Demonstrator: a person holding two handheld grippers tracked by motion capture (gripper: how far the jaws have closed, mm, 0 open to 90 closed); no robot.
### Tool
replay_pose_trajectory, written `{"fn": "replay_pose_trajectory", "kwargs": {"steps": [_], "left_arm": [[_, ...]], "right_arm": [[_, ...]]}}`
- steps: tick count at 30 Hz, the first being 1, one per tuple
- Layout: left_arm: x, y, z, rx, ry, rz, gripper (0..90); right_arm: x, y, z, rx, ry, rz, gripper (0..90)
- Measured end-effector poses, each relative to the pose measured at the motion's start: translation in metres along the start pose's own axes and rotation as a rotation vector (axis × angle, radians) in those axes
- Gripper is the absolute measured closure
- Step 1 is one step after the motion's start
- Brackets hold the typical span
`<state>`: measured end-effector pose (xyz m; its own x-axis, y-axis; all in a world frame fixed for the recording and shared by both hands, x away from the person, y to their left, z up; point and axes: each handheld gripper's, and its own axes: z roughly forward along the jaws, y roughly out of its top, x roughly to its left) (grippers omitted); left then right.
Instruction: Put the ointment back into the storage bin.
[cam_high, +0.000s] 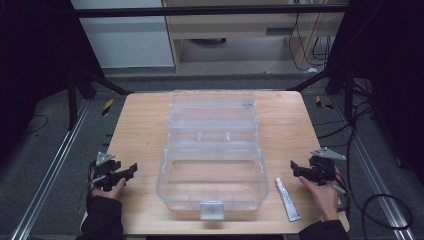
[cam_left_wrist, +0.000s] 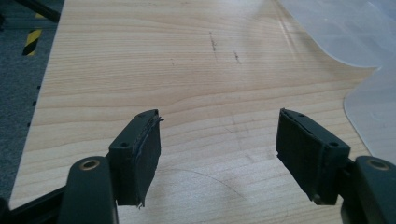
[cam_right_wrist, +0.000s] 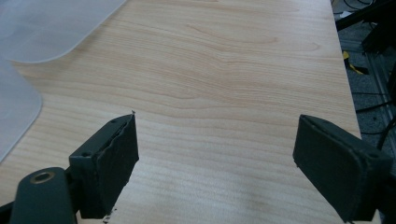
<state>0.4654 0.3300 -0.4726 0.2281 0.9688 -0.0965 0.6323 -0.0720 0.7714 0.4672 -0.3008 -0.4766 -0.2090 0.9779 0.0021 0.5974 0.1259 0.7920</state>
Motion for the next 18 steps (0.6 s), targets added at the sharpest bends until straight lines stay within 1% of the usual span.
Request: {"fn": "replay_pose_trajectory", "kwargs": {"steps": [2, 3, 6, 7, 8, 9, 10, 14, 15, 16, 17, 18], "left_arm": [[-0.001, 0.000, 0.001, 0.006, -0.005, 0.006, 30.7], [-0.002, 0.000, 0.001, 0.009, -0.006, 0.009, 30.7], [-0.002, -0.001, 0.001, 0.017, -0.007, 0.013, 30.6], [-0.002, -0.001, 0.001, 0.018, -0.007, 0.013, 30.6], [-0.002, -0.001, 0.001, 0.021, -0.008, 0.014, 30.6], [-0.002, -0.001, 0.001, 0.021, -0.008, 0.014, 30.6], [-0.002, -0.001, 0.002, 0.024, -0.009, 0.014, 30.6], [-0.004, -0.001, 0.003, 0.035, -0.010, 0.020, 30.4], [-0.004, -0.001, 0.003, 0.035, -0.010, 0.020, 30.3], [-0.004, -0.001, 0.004, 0.037, -0.010, 0.022, 30.2], [-0.005, -0.001, 0.004, 0.037, -0.010, 0.024, 30.2], [-0.005, -0.001, 0.004, 0.037, -0.009, 0.025, 30.2]], "right_arm": [[0.000, 0.001, -0.004, 0.006, 0.010, -0.016, 15.3], [0.000, 0.001, -0.005, 0.001, 0.014, -0.022, 15.9], [0.001, 0.001, -0.009, 0.004, 0.028, -0.031, 16.0], [0.002, 0.003, -0.011, 0.006, 0.041, -0.033, 16.0], [0.004, 0.005, -0.016, 0.003, 0.041, -0.031, 16.2], [0.005, 0.006, -0.018, -0.004, 0.048, -0.038, 16.1], [0.007, 0.008, -0.021, 0.010, 0.058, -0.038, 15.8], [0.013, 0.014, -0.027, 0.035, 0.052, -0.052, 16.0], [0.015, 0.015, -0.029, 0.040, 0.061, -0.065, 15.9], [0.018, 0.017, -0.031, 0.049, 0.067, -0.067, 16.2], [0.018, 0.017, -0.031, 0.049, 0.067, -0.067, 16.2], [0.020, 0.020, -0.033, 0.045, 0.068, -0.079, 17.0]]}}
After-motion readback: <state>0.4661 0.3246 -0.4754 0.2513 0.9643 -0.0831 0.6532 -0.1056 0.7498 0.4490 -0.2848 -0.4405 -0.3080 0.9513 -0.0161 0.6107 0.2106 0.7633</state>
